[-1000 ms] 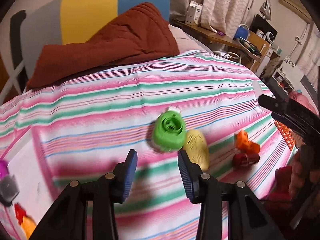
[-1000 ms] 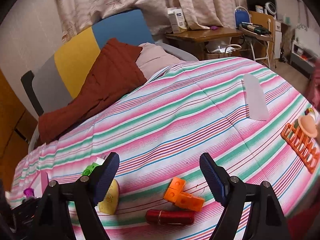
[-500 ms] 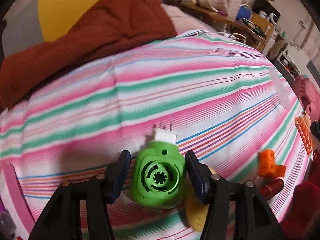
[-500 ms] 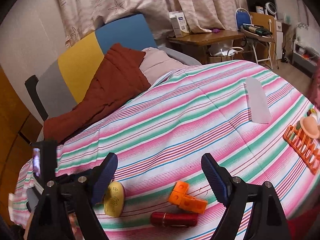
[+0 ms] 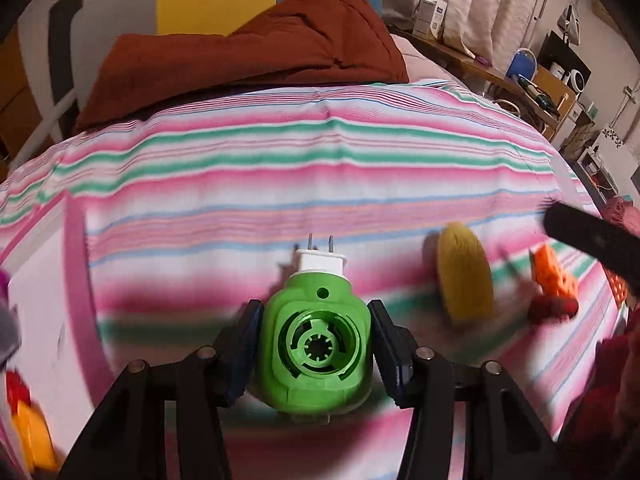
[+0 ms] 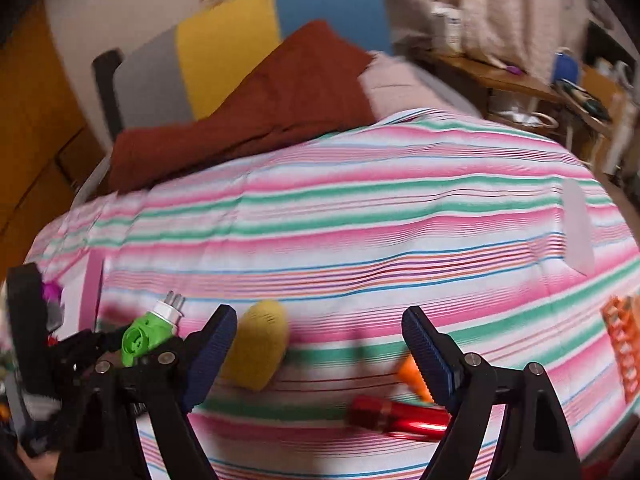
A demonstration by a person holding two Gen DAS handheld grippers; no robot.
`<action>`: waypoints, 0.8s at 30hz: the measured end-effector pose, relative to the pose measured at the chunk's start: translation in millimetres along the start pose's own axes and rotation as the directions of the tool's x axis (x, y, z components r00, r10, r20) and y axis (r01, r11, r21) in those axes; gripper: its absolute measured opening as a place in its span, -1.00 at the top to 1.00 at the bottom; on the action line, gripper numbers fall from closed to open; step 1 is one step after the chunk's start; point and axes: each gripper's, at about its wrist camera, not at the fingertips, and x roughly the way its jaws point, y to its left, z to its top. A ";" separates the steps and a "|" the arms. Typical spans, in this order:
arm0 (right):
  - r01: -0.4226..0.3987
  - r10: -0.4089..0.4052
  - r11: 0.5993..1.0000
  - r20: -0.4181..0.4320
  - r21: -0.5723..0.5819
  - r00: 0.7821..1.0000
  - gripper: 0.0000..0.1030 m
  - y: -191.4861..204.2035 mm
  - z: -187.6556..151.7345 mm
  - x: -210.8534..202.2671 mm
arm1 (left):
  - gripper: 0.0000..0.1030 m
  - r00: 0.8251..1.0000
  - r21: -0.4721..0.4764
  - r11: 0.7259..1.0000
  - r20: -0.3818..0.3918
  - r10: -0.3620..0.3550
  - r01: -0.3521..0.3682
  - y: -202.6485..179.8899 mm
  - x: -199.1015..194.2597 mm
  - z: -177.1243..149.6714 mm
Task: Organize rigid objects
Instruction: 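Grasp the yellow textured egg with the right gripper while the left holds the green piece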
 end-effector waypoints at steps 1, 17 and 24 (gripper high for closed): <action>-0.018 0.018 1.000 -0.017 -0.002 1.000 -0.66 5.0 0.5 5.3 | -0.03 1.000 0.001 1.000 0.007 0.004 -0.004 -0.9 -3.7 -6.2; -0.002 -0.044 0.979 -0.224 -0.203 0.974 0.17 45.2 -21.8 71.0 | -0.02 0.992 0.008 0.996 0.091 0.086 -0.087 -8.4 -7.5 -32.6; -0.015 -0.028 0.984 -0.236 -0.178 0.971 0.15 40.7 -20.2 70.1 | -0.02 0.988 0.001 0.995 0.114 0.103 -0.103 -11.3 -7.1 -35.3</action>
